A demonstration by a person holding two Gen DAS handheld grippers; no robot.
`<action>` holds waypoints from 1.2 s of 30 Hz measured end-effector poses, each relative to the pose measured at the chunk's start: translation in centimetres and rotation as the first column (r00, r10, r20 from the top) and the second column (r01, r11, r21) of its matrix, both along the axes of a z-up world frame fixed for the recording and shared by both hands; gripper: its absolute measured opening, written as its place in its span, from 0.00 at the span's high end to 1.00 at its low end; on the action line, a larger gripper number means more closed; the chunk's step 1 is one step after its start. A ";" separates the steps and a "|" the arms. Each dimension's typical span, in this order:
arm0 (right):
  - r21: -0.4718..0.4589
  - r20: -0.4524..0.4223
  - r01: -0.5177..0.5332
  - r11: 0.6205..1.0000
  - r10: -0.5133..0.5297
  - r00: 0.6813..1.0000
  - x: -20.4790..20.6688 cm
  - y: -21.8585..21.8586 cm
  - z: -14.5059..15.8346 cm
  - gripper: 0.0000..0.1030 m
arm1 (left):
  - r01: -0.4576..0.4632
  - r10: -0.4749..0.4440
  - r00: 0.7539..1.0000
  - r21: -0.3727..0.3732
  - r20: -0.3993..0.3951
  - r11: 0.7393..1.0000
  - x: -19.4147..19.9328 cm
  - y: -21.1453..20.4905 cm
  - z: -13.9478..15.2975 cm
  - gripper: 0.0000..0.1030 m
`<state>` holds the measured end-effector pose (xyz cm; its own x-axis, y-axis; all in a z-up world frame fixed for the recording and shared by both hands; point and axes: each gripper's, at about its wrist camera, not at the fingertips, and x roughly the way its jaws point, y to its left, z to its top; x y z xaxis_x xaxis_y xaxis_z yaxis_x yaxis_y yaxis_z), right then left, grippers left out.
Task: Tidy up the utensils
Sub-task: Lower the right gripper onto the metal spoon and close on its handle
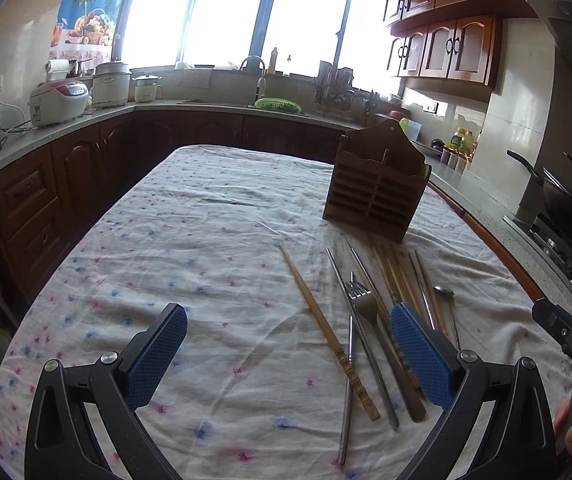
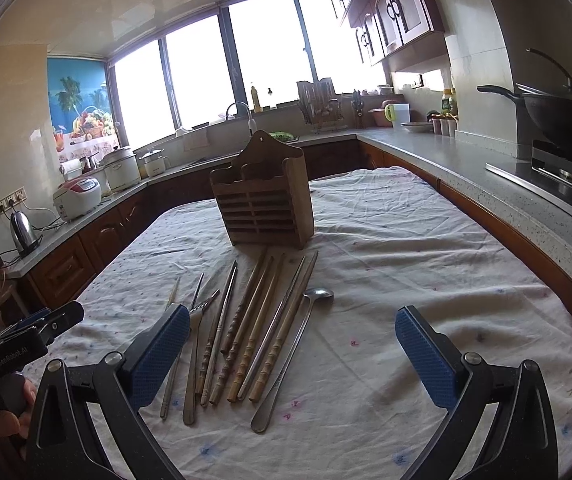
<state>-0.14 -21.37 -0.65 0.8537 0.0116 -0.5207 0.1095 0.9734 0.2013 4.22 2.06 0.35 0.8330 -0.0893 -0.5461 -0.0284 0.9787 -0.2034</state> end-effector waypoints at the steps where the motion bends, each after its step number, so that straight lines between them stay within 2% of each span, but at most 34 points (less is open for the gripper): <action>1: 0.006 -0.008 -0.002 1.000 0.002 1.000 0.3 -0.2 0.0 0.00 | 0.007 -0.007 1.000 -0.009 -0.012 1.000 0.6 0.1 0.1 0.01; 8: 0.074 -0.066 -0.004 0.997 0.009 0.998 2.6 -1.6 -0.3 0.00 | 0.054 -0.061 0.993 -0.069 -0.106 0.996 5.2 0.6 0.6 0.07; 14: 0.150 -0.124 0.000 0.989 0.019 0.992 5.1 -3.1 -1.2 0.02 | 0.069 -0.088 0.979 -0.106 -0.184 0.992 9.7 0.7 0.3 0.21; 17: 0.164 -0.159 -0.006 0.986 0.032 0.987 6.4 -3.4 -1.7 0.11 | 0.090 -0.117 0.966 -0.126 -0.230 0.988 12.4 0.0 -0.2 0.31; 19: 0.183 -0.193 -0.013 0.983 0.048 0.980 7.5 -3.7 -2.3 0.22 | 0.110 -0.143 0.955 -0.136 -0.261 0.985 14.1 -0.6 -0.7 0.40; 22: 0.208 -0.252 -0.021 0.978 0.074 0.965 9.1 -3.8 -3.4 0.31 | 0.135 -0.169 0.938 -0.129 -0.304 0.982 16.7 -1.4 -1.7 0.46; 26: 0.236 -0.327 -0.037 0.971 0.115 0.938 10.9 -3.8 -5.3 0.42 | 0.149 -0.186 0.918 -0.130 -0.350 0.980 19.5 -2.0 -3.3 0.48; 32: 0.271 -0.416 -0.034 0.962 0.149 0.897 12.8 -3.7 -7.9 0.55 | 0.159 -0.205 0.892 -0.145 -0.404 0.977 22.7 -2.6 -5.5 0.59; 34: 0.264 -0.414 -0.040 0.964 0.150 0.898 13.1 -3.6 -7.8 0.61 | 0.173 -0.219 0.883 -0.146 -0.415 0.974 23.4 -2.9 -6.0 0.70; 35: 0.266 -0.415 -0.041 0.963 0.153 0.897 13.2 -3.6 -7.8 0.64 | 0.181 -0.221 0.885 -0.134 -0.410 0.974 23.6 -3.2 -6.1 0.71; 36: 0.267 -0.419 -0.044 0.963 0.157 0.894 13.4 -3.6 -7.9 0.75 | 0.193 -0.228 0.882 -0.126 -0.412 0.973 23.8 -3.4 -6.2 0.80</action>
